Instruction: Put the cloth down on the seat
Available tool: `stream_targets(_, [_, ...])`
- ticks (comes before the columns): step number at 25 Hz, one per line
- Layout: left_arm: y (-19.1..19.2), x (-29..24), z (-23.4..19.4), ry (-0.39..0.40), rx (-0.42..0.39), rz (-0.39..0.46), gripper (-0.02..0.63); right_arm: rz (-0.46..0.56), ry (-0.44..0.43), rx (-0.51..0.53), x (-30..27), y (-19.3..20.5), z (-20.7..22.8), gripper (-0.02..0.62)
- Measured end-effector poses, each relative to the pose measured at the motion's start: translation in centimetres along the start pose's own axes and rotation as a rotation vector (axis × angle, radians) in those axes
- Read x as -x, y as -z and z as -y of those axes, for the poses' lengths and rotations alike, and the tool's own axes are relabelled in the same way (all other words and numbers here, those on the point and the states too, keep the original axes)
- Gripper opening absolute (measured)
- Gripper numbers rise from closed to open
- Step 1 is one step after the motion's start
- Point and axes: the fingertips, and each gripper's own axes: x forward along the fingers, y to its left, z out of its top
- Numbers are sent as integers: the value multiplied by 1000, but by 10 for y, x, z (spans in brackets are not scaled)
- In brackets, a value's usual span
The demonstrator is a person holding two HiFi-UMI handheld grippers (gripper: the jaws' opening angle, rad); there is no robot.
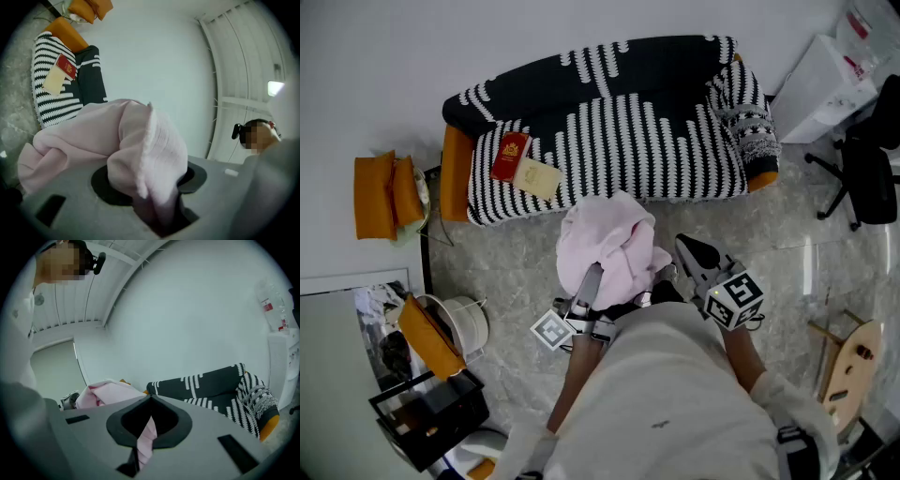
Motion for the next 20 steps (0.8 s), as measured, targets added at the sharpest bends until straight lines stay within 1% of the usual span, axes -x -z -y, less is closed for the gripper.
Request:
stream_targets(5, [1,4,-1,15,33,6,218,10,10,3,7,1,-5,8])
stream_targets(9, [4,3,-3,0,40,4,218,11,12,13,12,-1,-3,8])
stream_targets(12, [7,2,-2,-3,44,5,218,39,5,1,16,-6,0,8])
stream_targets(17, [10,-1,4,-3,15,7,218,50,-1,-14,24,-6,4,8])
stream_targets(20, [4,-1,4,-11,-7,30,218,43,13,-37,29,0,11,9])
